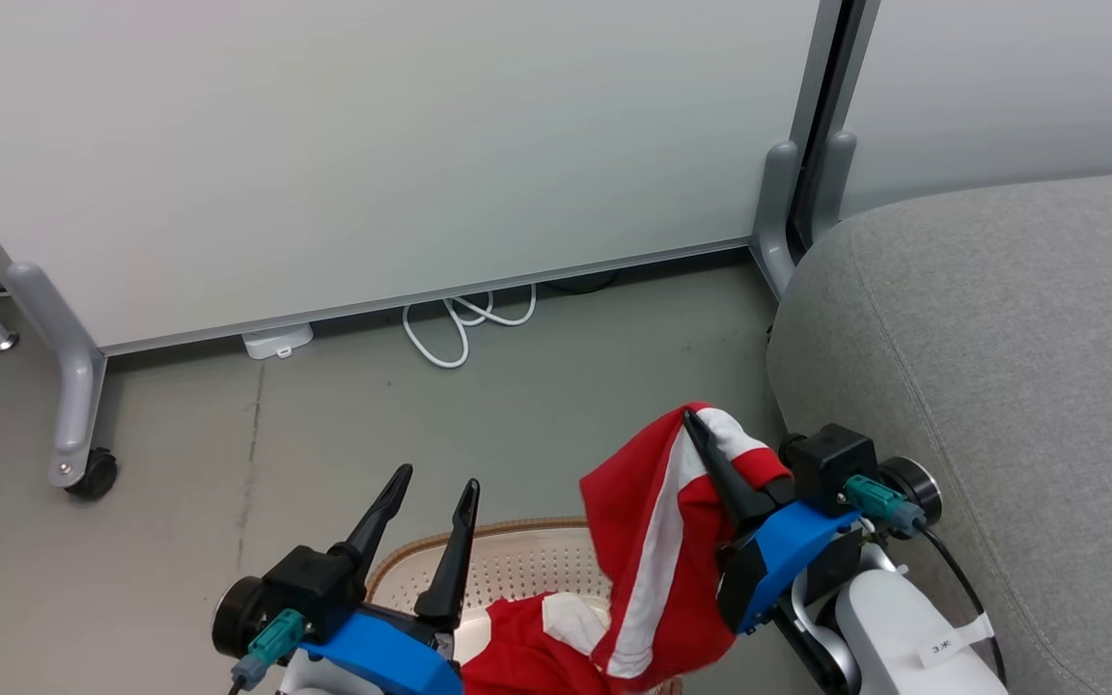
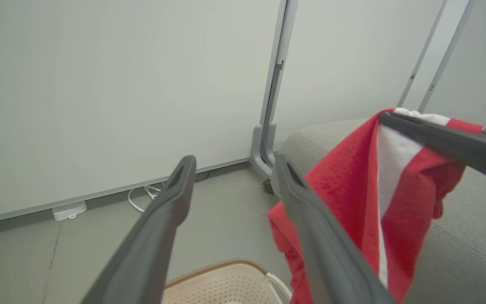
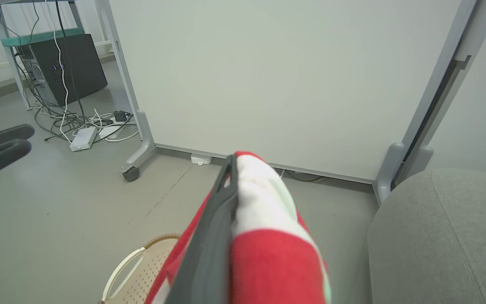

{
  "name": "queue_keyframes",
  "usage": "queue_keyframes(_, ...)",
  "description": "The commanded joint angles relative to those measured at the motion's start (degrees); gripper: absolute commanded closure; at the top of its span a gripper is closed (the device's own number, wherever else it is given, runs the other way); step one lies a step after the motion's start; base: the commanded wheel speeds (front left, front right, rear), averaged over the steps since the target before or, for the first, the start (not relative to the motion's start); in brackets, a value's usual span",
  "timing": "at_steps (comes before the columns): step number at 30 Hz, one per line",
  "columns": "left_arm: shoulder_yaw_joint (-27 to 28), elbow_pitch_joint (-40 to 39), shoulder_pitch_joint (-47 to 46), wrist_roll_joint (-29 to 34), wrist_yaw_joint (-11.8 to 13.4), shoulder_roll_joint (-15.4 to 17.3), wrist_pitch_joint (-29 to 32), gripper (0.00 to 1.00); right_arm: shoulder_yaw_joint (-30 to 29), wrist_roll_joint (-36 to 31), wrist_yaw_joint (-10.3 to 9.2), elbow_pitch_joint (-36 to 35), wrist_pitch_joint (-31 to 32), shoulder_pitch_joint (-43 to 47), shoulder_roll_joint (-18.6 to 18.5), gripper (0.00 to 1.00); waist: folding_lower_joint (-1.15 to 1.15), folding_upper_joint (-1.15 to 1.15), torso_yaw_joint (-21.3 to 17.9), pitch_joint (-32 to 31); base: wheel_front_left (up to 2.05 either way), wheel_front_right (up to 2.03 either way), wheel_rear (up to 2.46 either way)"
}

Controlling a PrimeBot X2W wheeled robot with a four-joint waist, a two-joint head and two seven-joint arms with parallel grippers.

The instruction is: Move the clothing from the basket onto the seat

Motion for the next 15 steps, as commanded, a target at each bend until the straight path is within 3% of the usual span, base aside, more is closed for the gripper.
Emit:
queue_keyframes(1,1.0,-0.3,0.7,0.8,-0.5,-0.4,-0.1,0.00,-0.3,-0.3,0.03,-0.4,0.1,0.6,-0.2,1.00,0.00,0.00,0.0,0.1,0.00,0.00,0.00)
queue_keyframes(8,3.0,-0.4,1.6,2.7,-1.2,-1.7,-0.2,0.00,-0.1,-0.1,0.03,-0.8,0.5,0.7,-0.2,1.00,0.00,0.00,-1.0,0.4,0.00,0.00,0.00)
queue_keyframes(15,3.1,-1.0,0.8,3.9,-1.5,-2.1,-0.2,0.00,-0.3,-0.1,0.03,-1.2,0.5,-0.4,-0.2,1.00,0.00,0.00,-5.8,1.5,0.00,0.00,0.00)
